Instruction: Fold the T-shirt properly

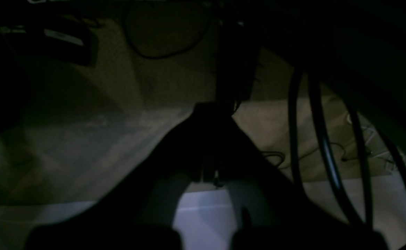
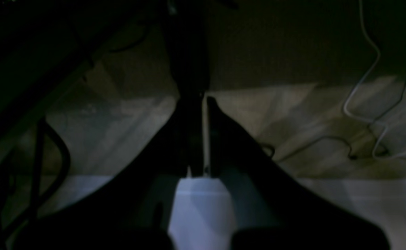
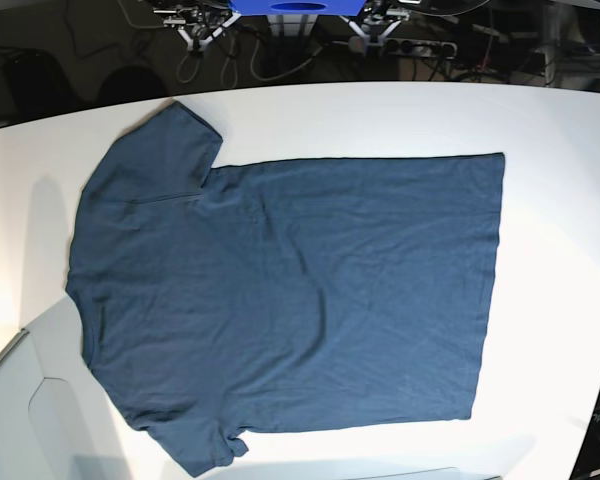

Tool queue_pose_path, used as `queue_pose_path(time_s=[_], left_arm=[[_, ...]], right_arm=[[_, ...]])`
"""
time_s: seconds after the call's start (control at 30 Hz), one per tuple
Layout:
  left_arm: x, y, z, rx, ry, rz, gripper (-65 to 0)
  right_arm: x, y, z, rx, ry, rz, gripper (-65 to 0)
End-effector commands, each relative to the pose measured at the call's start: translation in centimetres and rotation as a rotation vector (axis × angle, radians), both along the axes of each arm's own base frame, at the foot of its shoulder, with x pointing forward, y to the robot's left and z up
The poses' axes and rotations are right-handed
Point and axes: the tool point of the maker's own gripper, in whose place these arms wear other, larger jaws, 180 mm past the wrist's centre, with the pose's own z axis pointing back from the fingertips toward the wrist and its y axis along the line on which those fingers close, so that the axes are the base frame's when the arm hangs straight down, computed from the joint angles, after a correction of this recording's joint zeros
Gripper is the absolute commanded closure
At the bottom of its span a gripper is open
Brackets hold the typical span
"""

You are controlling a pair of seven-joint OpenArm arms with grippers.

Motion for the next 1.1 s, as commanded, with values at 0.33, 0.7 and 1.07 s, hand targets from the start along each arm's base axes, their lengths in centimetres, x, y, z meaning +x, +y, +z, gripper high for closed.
queue_pose_path(time_s=[0.33, 0.7, 1.07], left_arm=[[0.2, -0.3, 0.0, -0.002, -0.006, -0.012, -0.3], [0.1, -0.2, 0.0, 0.000, -0.005, -0.018, -0.1], [-2.0, 0.8, 0.2, 0.014, 0.026, -0.010, -0.1]], right_arm=[[-0.3, 0.3, 0.4, 0.022, -0.034, 0.005, -0.1], [-0.6, 0.2, 0.4, 0.023, -0.028, 0.005, -0.1], [-3.7, -0.4, 0.6, 0.014, 0.015, 0.009, -0.1]])
